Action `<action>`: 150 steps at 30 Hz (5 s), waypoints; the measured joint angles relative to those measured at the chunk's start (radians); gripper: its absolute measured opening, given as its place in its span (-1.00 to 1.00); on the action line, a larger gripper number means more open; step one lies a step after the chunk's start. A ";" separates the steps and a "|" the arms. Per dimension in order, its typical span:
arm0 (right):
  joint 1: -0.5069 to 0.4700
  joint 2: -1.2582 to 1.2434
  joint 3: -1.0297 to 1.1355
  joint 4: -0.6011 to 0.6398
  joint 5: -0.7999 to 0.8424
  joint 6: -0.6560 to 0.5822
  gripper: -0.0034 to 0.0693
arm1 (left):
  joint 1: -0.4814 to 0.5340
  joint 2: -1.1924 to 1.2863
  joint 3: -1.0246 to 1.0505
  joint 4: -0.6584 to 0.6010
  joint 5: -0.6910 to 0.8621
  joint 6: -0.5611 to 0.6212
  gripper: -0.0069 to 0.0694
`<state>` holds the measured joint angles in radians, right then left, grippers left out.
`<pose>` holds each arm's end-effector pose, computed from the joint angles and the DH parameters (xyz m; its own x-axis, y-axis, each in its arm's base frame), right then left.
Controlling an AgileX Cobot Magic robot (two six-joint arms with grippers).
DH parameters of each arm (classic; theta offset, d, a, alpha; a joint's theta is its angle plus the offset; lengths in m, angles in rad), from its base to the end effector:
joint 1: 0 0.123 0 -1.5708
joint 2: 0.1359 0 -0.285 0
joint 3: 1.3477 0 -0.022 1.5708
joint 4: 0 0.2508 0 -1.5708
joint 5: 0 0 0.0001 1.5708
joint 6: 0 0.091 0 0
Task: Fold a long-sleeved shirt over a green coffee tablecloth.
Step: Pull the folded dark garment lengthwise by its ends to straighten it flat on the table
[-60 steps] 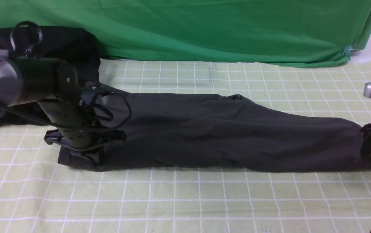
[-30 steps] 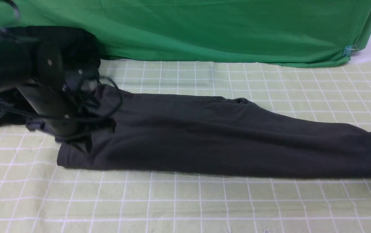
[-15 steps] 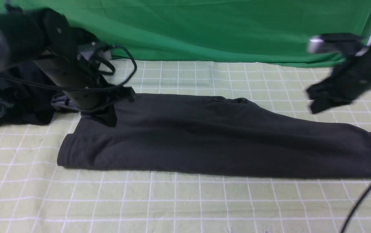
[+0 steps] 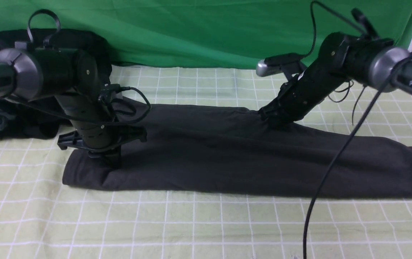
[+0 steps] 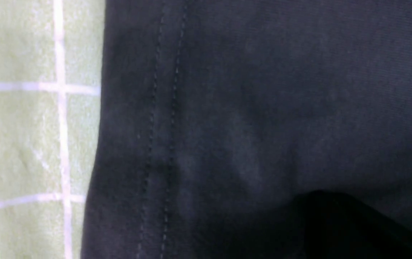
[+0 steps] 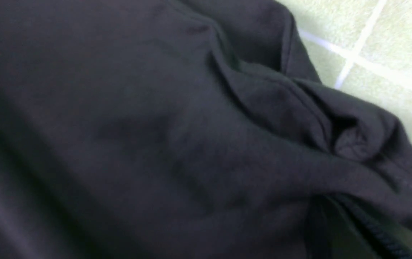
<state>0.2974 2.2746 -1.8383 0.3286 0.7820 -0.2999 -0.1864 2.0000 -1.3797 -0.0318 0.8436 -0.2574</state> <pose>0.4674 0.1649 0.1690 -0.8280 -0.3174 -0.4622 -0.4359 0.8829 0.1745 0.3900 -0.0757 0.1659 -0.9792 -0.0951 -0.1793 -0.0826 0.9937 -0.0755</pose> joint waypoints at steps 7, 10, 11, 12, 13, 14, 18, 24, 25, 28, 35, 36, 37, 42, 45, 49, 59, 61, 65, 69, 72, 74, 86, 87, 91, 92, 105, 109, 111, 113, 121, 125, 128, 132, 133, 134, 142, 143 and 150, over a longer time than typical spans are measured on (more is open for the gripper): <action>-0.001 0.038 -0.013 -0.007 -0.099 0.003 -0.86 | 0.000 -0.011 0.009 0.000 -0.010 -0.003 -0.83; -0.018 0.038 -0.040 -0.020 -0.068 0.009 -0.84 | 0.000 -0.040 0.017 0.002 0.018 -0.003 -0.83; -0.027 0.034 -0.053 -0.027 -0.043 0.010 -0.84 | 0.001 -0.055 0.021 0.005 0.030 -0.003 -0.83; -0.039 0.024 -0.070 -0.039 -0.004 0.012 -0.84 | 0.005 -0.077 0.025 0.012 0.049 -0.003 -0.83; -0.052 0.008 -0.086 -0.054 0.036 0.014 -0.84 | 0.008 -0.103 0.027 0.019 0.061 -0.003 -0.83; -0.071 -0.018 -0.101 -0.070 0.083 0.015 -0.84 | 0.010 -0.135 0.029 0.023 0.065 0.000 -0.83; -0.128 -0.139 -0.114 -0.103 0.199 0.017 -0.83 | 0.011 -0.237 0.029 0.032 0.084 0.017 -0.83; -0.326 -0.356 -0.051 -0.149 0.405 0.057 -0.82 | 0.011 -0.375 0.127 0.032 0.078 0.035 -0.83; -0.361 -0.379 -0.014 -0.154 0.412 0.069 -0.82 | 0.011 -0.388 0.161 0.032 0.070 0.035 -0.83; -0.435 -0.418 0.096 -0.158 0.409 0.100 -0.79 | 0.011 -0.406 0.254 0.032 0.008 0.038 -0.83; -0.402 -0.426 0.178 0.041 0.255 -0.042 -0.37 | 0.019 -0.327 0.159 0.032 -0.033 0.045 -0.83; -0.362 -0.423 0.178 0.072 0.205 -0.074 -0.26 | 0.026 -0.296 0.107 0.026 -0.015 0.045 -0.83; -0.340 -0.418 0.176 0.086 0.176 -0.093 -0.19 | 0.031 -0.276 0.074 0.026 0.001 0.045 -0.83; -0.150 -0.312 0.100 0.117 0.055 -0.203 0.07 | 0.046 -0.200 -0.029 0.026 0.062 0.045 -0.83; -0.068 -0.227 0.045 0.116 0.020 -0.240 0.10 | 0.046 -0.196 -0.032 0.026 0.071 0.045 -0.83; 0.008 -0.105 -0.044 0.092 0.014 -0.253 0.13 | 0.046 -0.196 -0.033 0.032 0.098 0.045 -0.83; 0.092 0.048 -0.123 -0.057 0.038 -0.259 0.39 | 0.046 -0.196 -0.035 0.048 0.136 0.044 -0.83; 0.092 0.057 -0.123 -0.073 0.033 -0.244 0.26 | 0.046 -0.196 -0.035 0.048 0.136 0.044 -0.83; 0.092 0.065 -0.132 -0.089 0.016 -0.227 -0.31 | 0.046 -0.196 -0.035 0.049 0.136 0.044 -0.83; 0.091 0.065 -0.174 -0.091 0.010 -0.219 -0.79 | 0.046 -0.196 -0.035 0.049 0.136 0.044 -0.83; 0.091 0.065 -0.222 -0.113 0.003 -0.218 -0.88 | 0.046 -0.196 -0.035 0.049 0.136 0.044 -0.83; 0.091 0.065 -0.245 -0.116 0.006 -0.218 -0.88 | 0.046 -0.196 -0.035 0.049 0.135 0.044 -0.83; 0.112 0.109 -0.251 -0.081 0.042 -0.256 0.20 | 0.046 -0.196 -0.035 0.049 0.132 0.044 -0.83; 0.112 0.112 -0.251 -0.081 0.042 -0.256 0.20 | 0.046 -0.196 -0.035 0.049 0.132 0.044 -0.83; 0.112 0.142 -0.251 -0.081 0.040 -0.245 -0.04 | 0.046 -0.196 -0.035 0.049 0.132 0.044 -0.83; 0.112 0.144 -0.251 -0.081 0.037 -0.242 -0.15 | 0.046 -0.196 -0.035 0.049 0.132 0.044 -0.83; 0.111 0.144 -0.310 -0.117 -0.010 -0.218 -0.88 | 0.046 -0.196 -0.035 0.049 0.132 0.044 -0.83; 0.111 0.144 -0.321 -0.148 -0.036 -0.217 -0.88 | 0.046 -0.196 -0.035 0.049 0.135 0.044 -0.83; 0.111 0.145 -0.321 -0.150 -0.039 -0.217 -0.88 | 0.046 -0.196 -0.035 0.049 0.139 0.044 -0.83; 0.111 0.146 -0.321 -0.153 -0.052 -0.217 -0.88 | 0.046 -0.196 -0.035 0.049 0.141 0.044 -0.83; 0.111 0.135 -0.321 -0.187 -0.094 -0.155 -0.21 | 0.046 -0.196 -0.035 0.049 0.140 0.044 -0.83; 0.111 0.055 -0.332 -0.312 0.028 -0.045 0.19 | 0.046 -0.214 -0.035 0.049 0.140 0.044 -0.83; 0.099 -0.052 -0.346 -0.442 0.185 0.020 -0.04 | 0.046 -0.260 -0.035 0.047 0.132 0.044 -0.83; 0.015 -0.162 -0.348 -0.443 0.363 0.052 -0.70 | 0.046 -0.313 -0.035 0.017 0.130 0.055 -0.83; -0.010 -0.172 -0.344 -0.431 0.377 0.063 -0.74 | 0.046 -0.317 -0.035 0.014 0.130 0.057 -0.83; -0.094 -0.209 -0.297 -0.363 0.401 0.094 -0.85 | 0.046 -0.328 -0.035 -0.006 0.130 0.073 -0.83; -0.399 -0.369 0.153 -0.227 0.423 0.148 -0.53 | 0.046 -0.330 0.069 -0.035 0.065 0.116 -0.83; -0.405 -0.372 0.177 -0.227 0.421 0.148 -0.47 | 0.046 -0.330 0.075 -0.037 0.060 0.117 -0.83; -0.509 -0.379 0.438 -0.220 0.227 0.148 0.65 | 0.046 -0.310 0.262 -0.034 -0.091 0.127 -0.83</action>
<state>-0.2119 1.8953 -1.4007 0.1086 1.0094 -0.1515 -0.1403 1.6898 -1.1178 -0.0656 0.7526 -0.1305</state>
